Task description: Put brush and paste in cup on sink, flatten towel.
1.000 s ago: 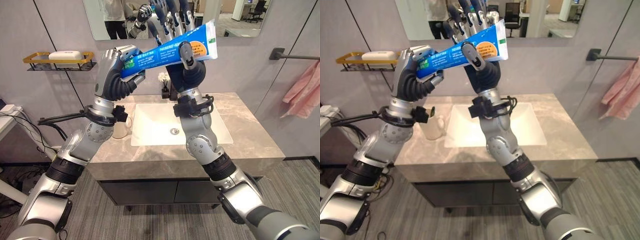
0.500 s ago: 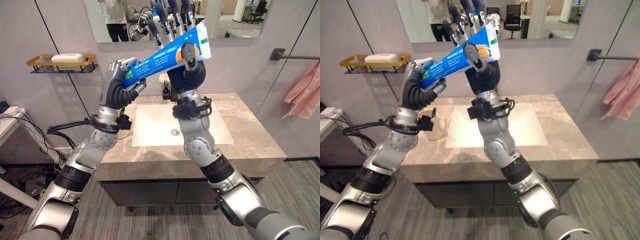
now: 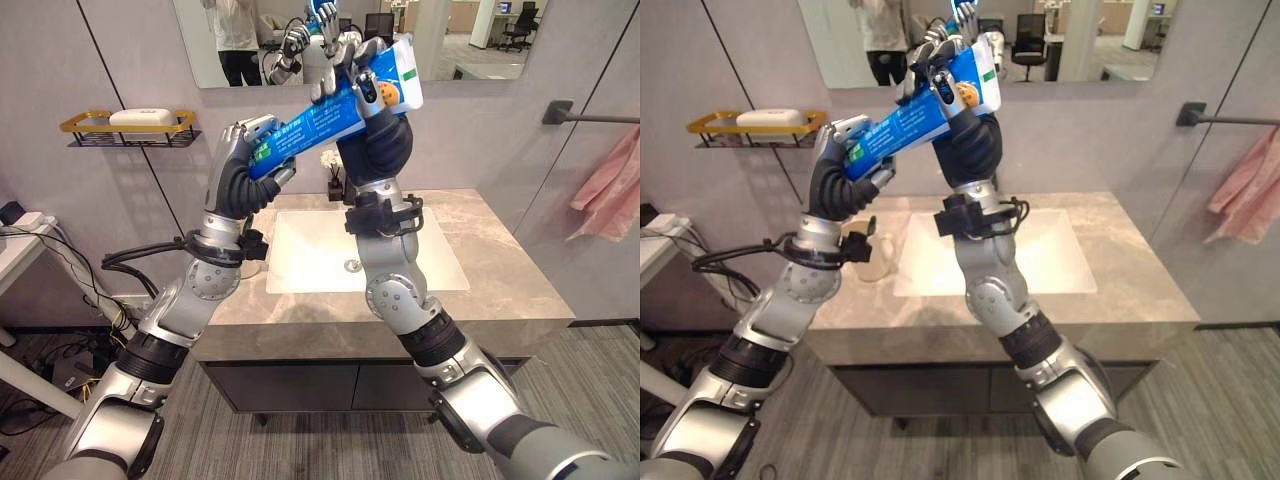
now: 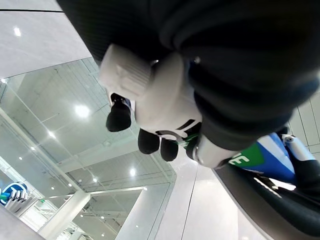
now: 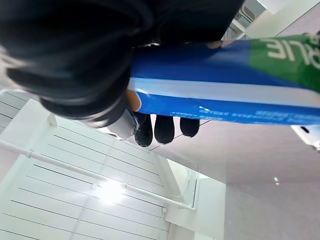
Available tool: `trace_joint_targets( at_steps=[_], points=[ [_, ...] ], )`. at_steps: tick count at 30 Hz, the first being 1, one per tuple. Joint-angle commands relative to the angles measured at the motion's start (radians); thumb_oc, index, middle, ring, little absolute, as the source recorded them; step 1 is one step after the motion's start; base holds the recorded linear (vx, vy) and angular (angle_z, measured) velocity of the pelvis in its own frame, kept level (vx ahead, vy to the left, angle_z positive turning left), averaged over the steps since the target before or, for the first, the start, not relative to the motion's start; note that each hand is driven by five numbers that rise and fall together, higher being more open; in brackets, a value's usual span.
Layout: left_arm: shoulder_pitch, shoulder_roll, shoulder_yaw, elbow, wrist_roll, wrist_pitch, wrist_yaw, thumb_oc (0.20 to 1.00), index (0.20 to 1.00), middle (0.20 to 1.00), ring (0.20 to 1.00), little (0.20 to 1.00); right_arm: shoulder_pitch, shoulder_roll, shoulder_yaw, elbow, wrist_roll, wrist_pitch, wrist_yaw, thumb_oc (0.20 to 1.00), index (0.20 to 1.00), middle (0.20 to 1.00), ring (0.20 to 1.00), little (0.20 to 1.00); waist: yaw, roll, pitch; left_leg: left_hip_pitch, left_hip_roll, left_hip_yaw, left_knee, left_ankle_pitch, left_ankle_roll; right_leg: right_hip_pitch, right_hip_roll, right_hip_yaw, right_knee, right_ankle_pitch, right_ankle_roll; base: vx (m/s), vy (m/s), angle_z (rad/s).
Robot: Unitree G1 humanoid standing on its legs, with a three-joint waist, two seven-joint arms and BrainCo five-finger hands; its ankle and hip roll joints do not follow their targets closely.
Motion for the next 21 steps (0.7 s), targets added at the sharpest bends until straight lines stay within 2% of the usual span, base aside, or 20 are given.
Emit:
trace_joint_targets(
  at_steps=[1, 2, 3, 4, 5, 21],
  points=[
    [-0.081, 0.036, -0.001, -0.072, -0.05, -0.032, 0.023, 0.2, 0.2, 0.2, 0.2, 0.2, -0.058, 0.054, -0.047, -0.013, -0.026, -0.034, -0.013, 0.2, 0.2, 0.2, 0.2, 0.2, 0.003, -0.077, -0.024, -0.011, 0.039, -0.015, 0.003, 0.015, -0.022, 0.036, -0.156, 0.037, 0.008, 0.023, 0.089, 0.0, 0.0, 0.0],
    [-0.079, 0.033, 0.001, -0.076, -0.055, -0.032, 0.025, 0.209, 0.209, 0.209, 0.209, 0.209, -0.06, 0.056, -0.052, -0.014, -0.029, -0.038, -0.017, 0.2, 0.2, 0.2, 0.2, 0.2, 0.003, -0.076, -0.024, -0.011, 0.039, -0.015, 0.003, 0.015, -0.022, 0.037, -0.155, 0.036, 0.008, 0.023, 0.089, 0.0, 0.0, 0.0],
    [-0.078, 0.03, 0.004, -0.085, -0.059, -0.033, 0.026, 0.413, 0.413, 0.413, 0.413, 0.413, -0.061, 0.056, -0.054, -0.015, -0.031, -0.038, -0.019, 0.2, 0.2, 0.2, 0.2, 0.2, 0.004, -0.077, -0.023, -0.012, 0.039, -0.016, 0.003, 0.016, -0.022, 0.037, -0.155, 0.035, 0.008, 0.023, 0.089, 0.0, 0.0, 0.0],
    [-0.074, 0.029, 0.006, -0.092, -0.062, -0.034, 0.025, 0.58, 0.58, 0.58, 0.58, 0.58, -0.062, 0.057, -0.057, -0.015, -0.033, -0.039, -0.021, 0.2, 0.2, 0.2, 0.2, 0.2, 0.006, -0.077, -0.023, -0.012, 0.04, -0.017, 0.003, 0.016, -0.022, 0.038, -0.155, 0.034, 0.008, 0.023, 0.089, 0.0, 0.0, 0.0],
    [-0.064, 0.023, 0.011, -0.104, -0.073, -0.033, 0.024, 1.0, 1.0, 1.0, 1.0, 1.0, -0.066, 0.062, -0.066, -0.016, -0.038, -0.046, -0.031, 0.2, 0.2, 0.2, 0.2, 0.2, 0.007, -0.077, -0.023, -0.012, 0.04, -0.018, 0.003, 0.016, -0.022, 0.039, -0.155, 0.033, 0.009, 0.023, 0.089, 0.0, 0.0, 0.0],
    [0.061, -0.011, 0.08, -0.186, -0.135, -0.037, 0.047, 1.0, 1.0, 1.0, 1.0, 1.0, -0.06, 0.059, -0.109, -0.024, -0.068, -0.075, -0.077, 0.2, 0.2, 0.2, 0.2, 0.2, 0.029, -0.076, -0.012, -0.021, 0.04, -0.035, 0.003, 0.019, -0.022, 0.047, -0.155, 0.018, 0.01, 0.019, 0.084, 0.0, 0.0, 0.0]
  ],
)
